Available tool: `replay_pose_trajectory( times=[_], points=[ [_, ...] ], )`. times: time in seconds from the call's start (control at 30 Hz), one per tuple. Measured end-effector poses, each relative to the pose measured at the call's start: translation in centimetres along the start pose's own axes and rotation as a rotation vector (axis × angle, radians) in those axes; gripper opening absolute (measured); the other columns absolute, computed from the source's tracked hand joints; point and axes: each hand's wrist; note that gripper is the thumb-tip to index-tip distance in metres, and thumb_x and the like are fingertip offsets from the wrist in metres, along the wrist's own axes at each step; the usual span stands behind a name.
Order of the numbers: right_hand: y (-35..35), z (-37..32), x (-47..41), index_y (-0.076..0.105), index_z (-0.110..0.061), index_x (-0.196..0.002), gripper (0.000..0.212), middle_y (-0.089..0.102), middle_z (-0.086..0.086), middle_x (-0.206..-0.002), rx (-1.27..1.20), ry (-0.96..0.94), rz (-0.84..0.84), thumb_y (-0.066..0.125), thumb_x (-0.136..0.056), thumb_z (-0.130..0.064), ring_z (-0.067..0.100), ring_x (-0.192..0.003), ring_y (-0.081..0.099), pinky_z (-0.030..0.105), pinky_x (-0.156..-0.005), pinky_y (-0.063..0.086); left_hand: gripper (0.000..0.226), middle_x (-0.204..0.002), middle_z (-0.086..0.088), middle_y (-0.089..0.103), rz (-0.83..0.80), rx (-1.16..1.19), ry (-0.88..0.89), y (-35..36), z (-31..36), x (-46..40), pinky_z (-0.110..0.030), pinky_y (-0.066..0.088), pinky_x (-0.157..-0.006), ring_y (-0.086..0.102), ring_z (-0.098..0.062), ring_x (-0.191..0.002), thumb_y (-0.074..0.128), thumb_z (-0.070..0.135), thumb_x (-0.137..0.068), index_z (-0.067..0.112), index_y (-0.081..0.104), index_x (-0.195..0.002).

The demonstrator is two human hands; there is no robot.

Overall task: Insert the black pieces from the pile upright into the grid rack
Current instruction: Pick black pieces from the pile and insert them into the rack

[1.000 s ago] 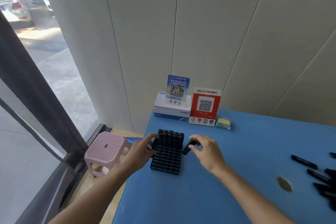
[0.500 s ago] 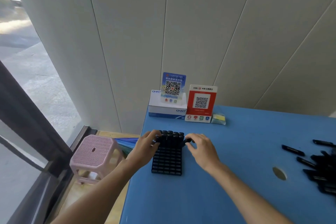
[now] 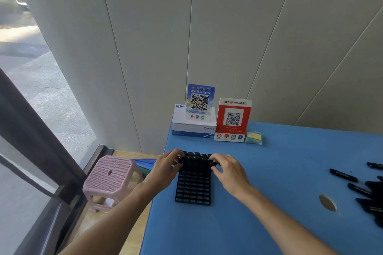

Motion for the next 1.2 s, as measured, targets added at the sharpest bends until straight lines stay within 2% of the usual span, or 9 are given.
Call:
replay_pose_trajectory(
  times=[0.3,0.47,0.7,0.83,1.03,1.2],
  points=[
    [0.7,-0.2,0.1,0.071,-0.015,-0.101,0.018,0.068,-0.001,-0.092,0.015,-0.054,0.051,0.067,-0.084,-0.01,0.019,-0.087,0.06,0.032,-0.076,0.051,0.025,-0.1,-0.002,0.058,-0.027,0.01,-0.005,0.1,-0.3,-0.3,-0.026,0.054,-0.078,0.062,-0.013,-0.084,0.059,0.005,-0.088,0.016,0.053,-0.11],
    [0.8,-0.4,0.2,0.068,-0.014,-0.108,0.022,0.066,0.0,-0.099,0.01,-0.033,0.023,0.062,-0.088,-0.012,0.02,-0.094,0.058,0.033,-0.081,0.049,0.024,-0.1,-0.001,0.057,-0.039,0.016,-0.002,0.2,-0.2,-0.4,-0.022,0.053,-0.078,0.062,-0.015,-0.085,0.059,0.006,-0.089,0.016,0.054,-0.111],
    [0.6,-0.9,0.1,0.064,-0.014,-0.114,0.024,0.064,0.0,-0.108,0.016,0.019,-0.027,0.056,-0.091,-0.017,0.019,-0.102,0.055,0.032,-0.087,0.047,0.027,-0.099,-0.001,0.057,-0.035,-0.022,0.025,0.6,-0.4,-0.6,-0.027,0.055,-0.077,0.062,-0.016,-0.084,0.06,0.006,-0.088,0.018,0.053,-0.11],
    [0.5,-1.2,0.0,0.064,-0.015,-0.113,0.024,0.064,0.0,-0.108,0.015,0.052,-0.042,0.056,-0.092,-0.018,0.02,-0.102,0.055,0.033,-0.086,0.047,0.029,-0.099,-0.001,0.057,-0.051,-0.046,0.061,0.8,-0.5,-0.7,-0.028,0.055,-0.074,0.063,-0.016,-0.083,0.059,0.006,-0.088,0.021,0.05,-0.11],
    [0.5,-1.5,0.2,0.064,-0.016,-0.113,0.024,0.063,-0.001,-0.107,-0.001,0.083,-0.045,0.055,-0.092,-0.019,0.018,-0.101,0.055,0.032,-0.085,0.048,0.027,-0.101,-0.003,0.057,-0.064,-0.04,0.047,0.8,-0.5,-0.6,-0.032,0.055,-0.076,0.065,-0.017,-0.085,0.058,0.007,-0.089,0.02,0.052,-0.111],
    [0.5,-1.6,0.4,0.063,-0.016,-0.115,0.025,0.063,-0.002,-0.109,-0.006,0.086,-0.053,0.053,-0.093,-0.019,0.017,-0.103,0.054,0.031,-0.086,0.047,0.024,-0.1,-0.004,0.057,-0.065,-0.057,0.024,1.1,-0.4,-0.5,-0.032,0.054,-0.072,0.063,-0.015,-0.079,0.057,0.005,-0.089,0.021,0.051,-0.107]
  ],
)
Point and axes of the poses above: each hand's wrist, its own x-axis away from the middle knuckle, its own y-axis out of the palm, z = x × y
